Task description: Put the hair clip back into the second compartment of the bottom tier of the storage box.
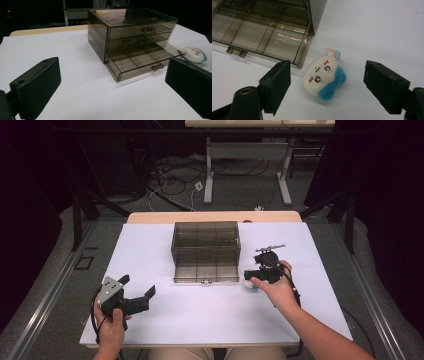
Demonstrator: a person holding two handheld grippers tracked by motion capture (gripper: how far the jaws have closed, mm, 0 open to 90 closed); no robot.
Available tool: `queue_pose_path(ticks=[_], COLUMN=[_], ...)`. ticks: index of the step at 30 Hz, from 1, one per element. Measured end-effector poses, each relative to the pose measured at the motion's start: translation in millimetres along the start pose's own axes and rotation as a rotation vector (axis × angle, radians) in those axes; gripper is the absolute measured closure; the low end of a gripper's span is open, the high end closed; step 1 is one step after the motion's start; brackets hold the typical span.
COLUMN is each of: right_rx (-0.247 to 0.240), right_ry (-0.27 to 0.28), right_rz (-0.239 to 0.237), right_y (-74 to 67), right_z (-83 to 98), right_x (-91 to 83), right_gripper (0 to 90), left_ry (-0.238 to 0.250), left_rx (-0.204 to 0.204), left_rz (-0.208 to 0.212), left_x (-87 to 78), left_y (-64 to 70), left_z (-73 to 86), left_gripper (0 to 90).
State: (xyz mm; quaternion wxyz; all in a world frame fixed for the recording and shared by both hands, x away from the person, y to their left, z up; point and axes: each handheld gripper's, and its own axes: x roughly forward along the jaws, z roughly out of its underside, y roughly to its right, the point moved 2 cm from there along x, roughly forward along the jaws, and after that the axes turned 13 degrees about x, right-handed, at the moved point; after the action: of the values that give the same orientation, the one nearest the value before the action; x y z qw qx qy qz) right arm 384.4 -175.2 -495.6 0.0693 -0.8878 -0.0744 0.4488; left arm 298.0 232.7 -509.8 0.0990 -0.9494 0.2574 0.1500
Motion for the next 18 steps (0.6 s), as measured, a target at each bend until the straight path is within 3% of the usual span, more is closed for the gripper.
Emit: queue_pose_path(ticks=[6,13,18], right_rx=[0.002,0.017,0.029], right_ry=[0.003,-0.06,-0.07], right_rz=[0.021,0.031,0.044], right_y=[0.5,-3.5,-3.7], right_z=[-3.3,-2.4,-3.7], right_x=[5.2,14.5,18.8], right_gripper=[27.4,27.7,27.8], left_ry=[-0.007,-0.004,-0.004], left_rx=[0.003,0.002,0.005], left_rz=[0.002,-0.001,-0.004], left_x=[-0.2,0.0,-0.3], left_y=[-0.9,-0.7,-0.9], left_z=[0.5,0.3,0.2], left_gripper=[0.4,0.4,0.4])
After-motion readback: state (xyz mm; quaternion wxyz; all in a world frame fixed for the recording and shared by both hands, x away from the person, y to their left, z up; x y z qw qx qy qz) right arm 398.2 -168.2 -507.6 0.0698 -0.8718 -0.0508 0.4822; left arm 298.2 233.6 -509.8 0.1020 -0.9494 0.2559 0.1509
